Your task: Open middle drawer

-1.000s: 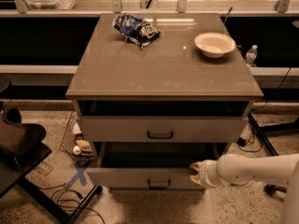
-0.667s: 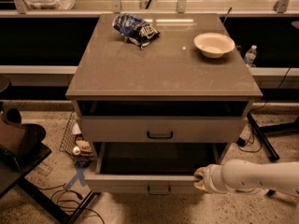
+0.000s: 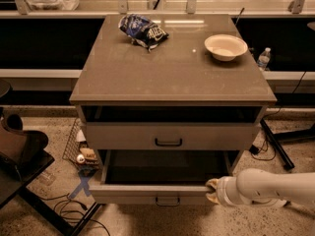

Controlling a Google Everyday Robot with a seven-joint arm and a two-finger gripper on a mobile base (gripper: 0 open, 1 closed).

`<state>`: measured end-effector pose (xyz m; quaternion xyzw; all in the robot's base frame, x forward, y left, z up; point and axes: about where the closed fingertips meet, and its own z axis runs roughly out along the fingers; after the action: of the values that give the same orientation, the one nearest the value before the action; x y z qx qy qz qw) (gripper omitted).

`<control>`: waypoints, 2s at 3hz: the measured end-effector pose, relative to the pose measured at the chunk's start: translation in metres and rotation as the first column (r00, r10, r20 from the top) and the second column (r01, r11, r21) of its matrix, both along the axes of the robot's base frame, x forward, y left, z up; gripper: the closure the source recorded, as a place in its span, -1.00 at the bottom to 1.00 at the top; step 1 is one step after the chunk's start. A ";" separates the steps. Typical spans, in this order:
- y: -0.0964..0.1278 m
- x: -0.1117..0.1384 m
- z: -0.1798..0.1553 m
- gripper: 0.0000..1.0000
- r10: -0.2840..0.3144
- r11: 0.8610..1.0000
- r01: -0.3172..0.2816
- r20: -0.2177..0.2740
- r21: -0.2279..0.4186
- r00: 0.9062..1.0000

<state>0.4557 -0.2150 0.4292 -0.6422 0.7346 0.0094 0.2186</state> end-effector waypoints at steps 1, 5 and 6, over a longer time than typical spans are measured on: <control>-0.001 -0.002 -0.001 1.00 0.000 1.000 0.000 -0.006 0.001 1.000; -0.039 -0.055 0.004 1.00 -0.078 0.997 0.076 -0.083 -0.021 0.993; -0.051 -0.075 0.007 1.00 -0.098 0.995 0.095 -0.109 -0.030 0.989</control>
Offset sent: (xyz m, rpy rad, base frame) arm -0.2404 -0.1799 0.0021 -0.0589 0.3867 -0.3702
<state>0.3805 -0.2657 0.4363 -0.6072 0.7758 0.0252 0.1696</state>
